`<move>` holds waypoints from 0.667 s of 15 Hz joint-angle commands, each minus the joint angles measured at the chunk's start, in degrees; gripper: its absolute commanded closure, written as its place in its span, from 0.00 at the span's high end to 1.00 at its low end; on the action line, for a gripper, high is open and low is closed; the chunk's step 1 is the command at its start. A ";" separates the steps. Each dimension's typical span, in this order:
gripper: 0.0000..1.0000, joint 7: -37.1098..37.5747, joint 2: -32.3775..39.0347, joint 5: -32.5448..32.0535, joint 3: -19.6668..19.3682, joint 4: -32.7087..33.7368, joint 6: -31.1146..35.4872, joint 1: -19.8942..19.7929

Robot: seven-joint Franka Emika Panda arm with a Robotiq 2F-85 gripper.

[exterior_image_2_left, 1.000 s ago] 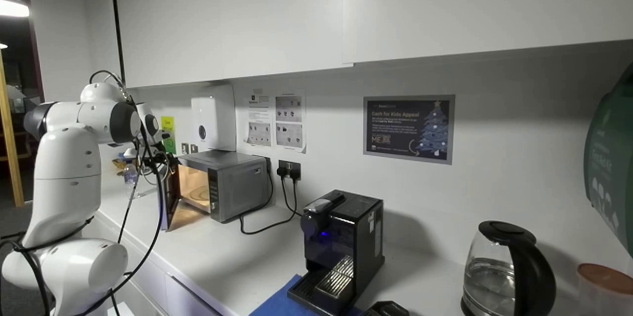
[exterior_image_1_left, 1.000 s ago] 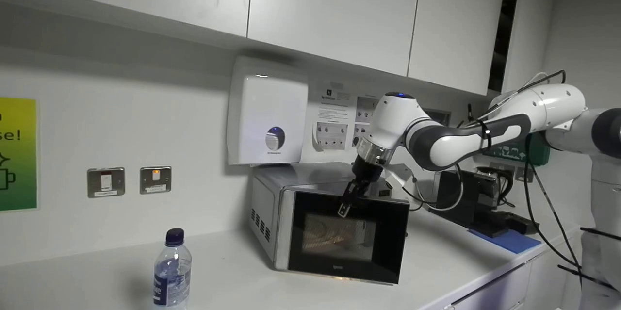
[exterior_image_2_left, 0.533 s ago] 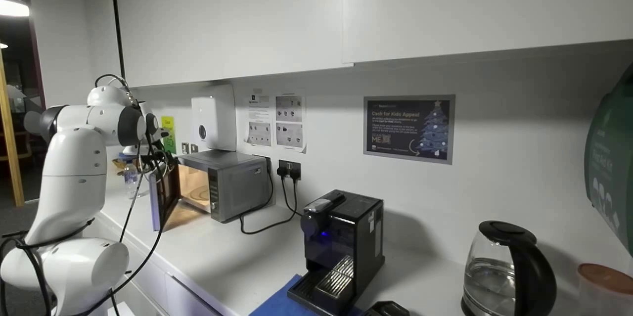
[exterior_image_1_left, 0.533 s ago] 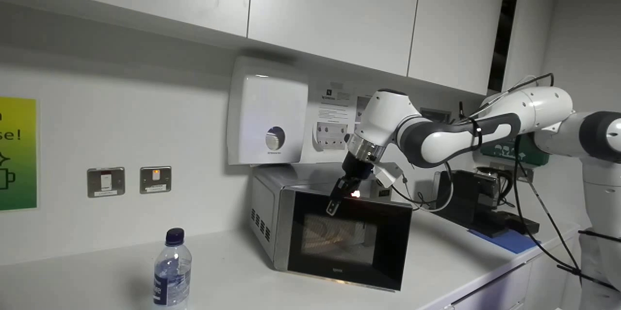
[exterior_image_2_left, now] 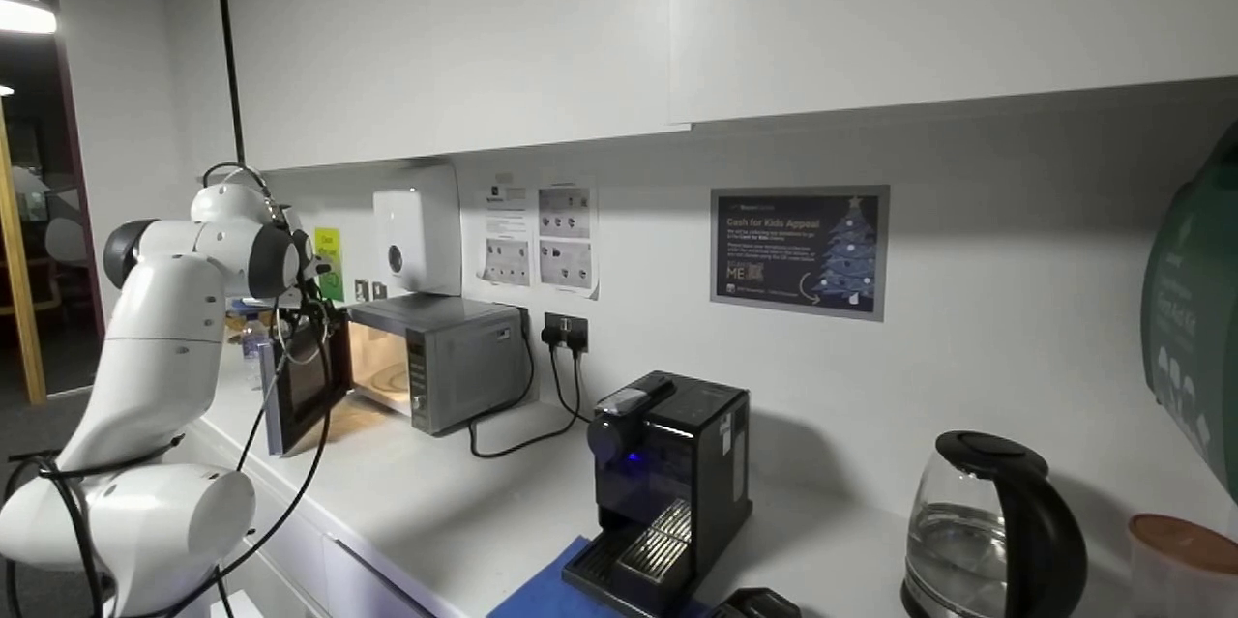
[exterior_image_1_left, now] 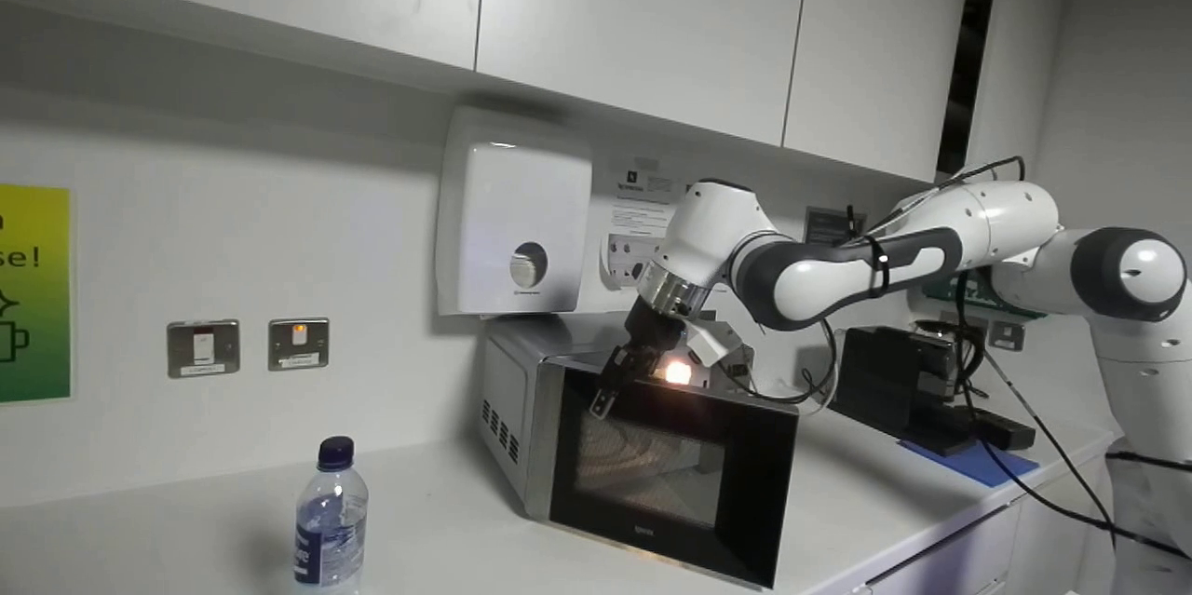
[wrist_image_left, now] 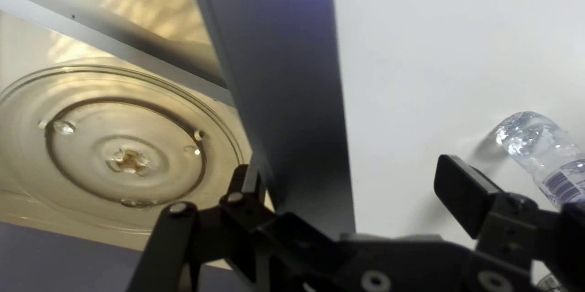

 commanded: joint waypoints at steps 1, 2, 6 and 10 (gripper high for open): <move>1.00 -2.96 3.13 1.46 -2.42 6.68 -1.10 3.65; 1.00 -3.46 3.80 1.47 -2.88 8.08 -1.34 4.43; 1.00 -6.30 6.40 2.32 -4.61 13.21 -2.27 6.87; 1.00 -8.52 8.82 6.28 -5.22 17.10 -2.23 7.88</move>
